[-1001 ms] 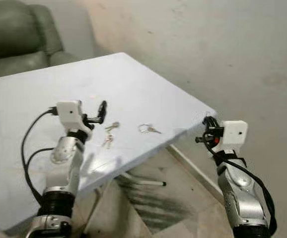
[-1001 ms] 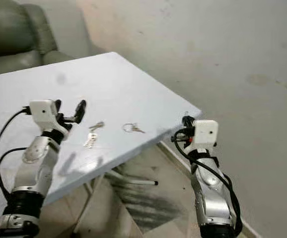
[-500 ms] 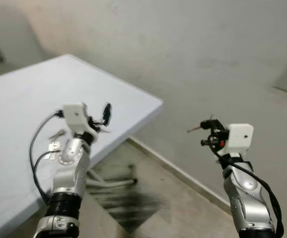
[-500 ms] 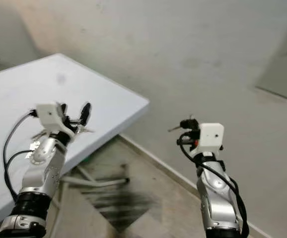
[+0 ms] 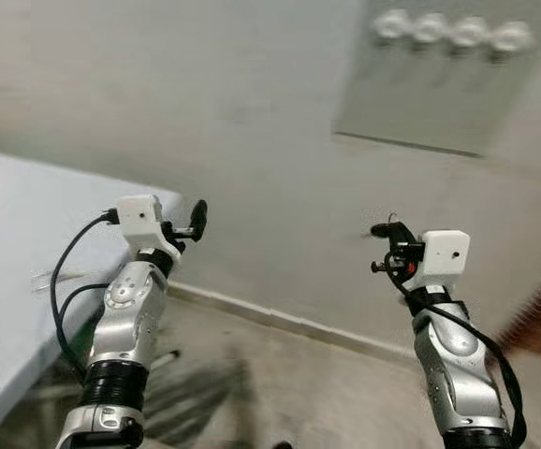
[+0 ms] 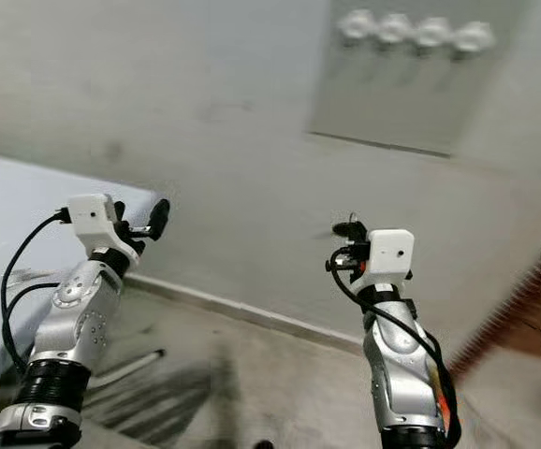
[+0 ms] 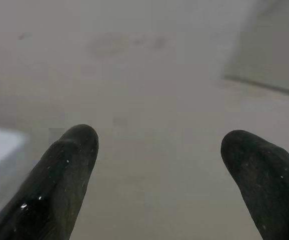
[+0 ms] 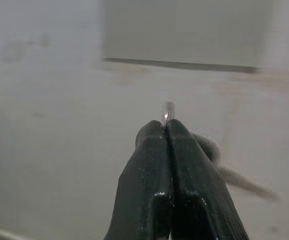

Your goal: Hang keys on a hook

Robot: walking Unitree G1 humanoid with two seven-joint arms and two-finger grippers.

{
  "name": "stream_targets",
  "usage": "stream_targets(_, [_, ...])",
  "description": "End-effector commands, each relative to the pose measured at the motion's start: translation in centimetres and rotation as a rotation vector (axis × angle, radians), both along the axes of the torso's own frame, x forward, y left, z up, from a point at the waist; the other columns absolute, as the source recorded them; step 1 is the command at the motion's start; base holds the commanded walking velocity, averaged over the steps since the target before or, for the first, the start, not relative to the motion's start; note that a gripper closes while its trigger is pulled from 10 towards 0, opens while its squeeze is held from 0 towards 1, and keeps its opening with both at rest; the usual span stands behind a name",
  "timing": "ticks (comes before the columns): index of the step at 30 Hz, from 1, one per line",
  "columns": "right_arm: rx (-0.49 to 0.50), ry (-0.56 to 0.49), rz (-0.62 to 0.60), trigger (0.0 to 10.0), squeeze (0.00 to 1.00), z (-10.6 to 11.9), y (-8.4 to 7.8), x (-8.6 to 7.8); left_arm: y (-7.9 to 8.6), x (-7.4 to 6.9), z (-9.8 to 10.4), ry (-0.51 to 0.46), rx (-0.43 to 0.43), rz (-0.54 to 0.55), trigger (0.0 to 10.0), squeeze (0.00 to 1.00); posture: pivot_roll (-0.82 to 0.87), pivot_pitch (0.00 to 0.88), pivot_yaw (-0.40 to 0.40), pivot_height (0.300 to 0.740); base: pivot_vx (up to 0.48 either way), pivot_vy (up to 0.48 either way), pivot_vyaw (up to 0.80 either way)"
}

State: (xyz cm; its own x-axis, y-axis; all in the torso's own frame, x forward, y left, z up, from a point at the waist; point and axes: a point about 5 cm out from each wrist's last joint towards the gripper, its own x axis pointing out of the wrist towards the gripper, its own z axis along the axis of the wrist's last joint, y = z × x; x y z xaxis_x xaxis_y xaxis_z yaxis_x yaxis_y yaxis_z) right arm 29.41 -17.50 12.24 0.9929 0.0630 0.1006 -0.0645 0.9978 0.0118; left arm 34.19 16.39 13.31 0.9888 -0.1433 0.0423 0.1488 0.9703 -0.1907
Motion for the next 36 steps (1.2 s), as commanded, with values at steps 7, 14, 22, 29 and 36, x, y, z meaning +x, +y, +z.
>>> stream_targets(7, [-0.003,-0.016,0.008,10.0,0.0,0.5,0.3,0.0,-0.2,-0.2,-0.2,0.023,-0.002,-0.012,10.0,0.0,-0.04,0.0,0.026,0.74,0.0,0.0,-0.77])
stream_targets(14, [0.028,-0.009,-0.012,10.0,0.0,0.4,0.1,-0.1,-0.4,-0.2,-0.3,0.031,0.011,-0.018,10.0,0.0,-0.05,0.0,0.029,0.74,0.0,0.0,-0.44])
stream_targets(22, [0.069,0.076,-0.096,10.0,0.0,-0.4,-0.6,0.0,-0.6,-0.3,-0.4,0.036,0.025,-0.025,10.0,0.0,-0.05,0.0,0.03,0.74,0.0,0.0,0.0])
stream_targets(29, [0.063,0.13,-0.125,10.0,0.0,-0.7,-1.4,0.0,-0.6,-0.5,-0.7,0.072,0.031,-0.024,10.0,0.0,-0.05,0.0,0.031,0.74,0.0,0.0,0.0])
stream_targets(36, [-0.001,0.017,-0.042,10.0,0.0,0.5,-1.1,-0.7,-1.5,-1.2,-0.9,0.061,0.066,-0.117,10.0,0.0,-0.05,0.0,0.028,0.74,0.0,0.0,0.0])
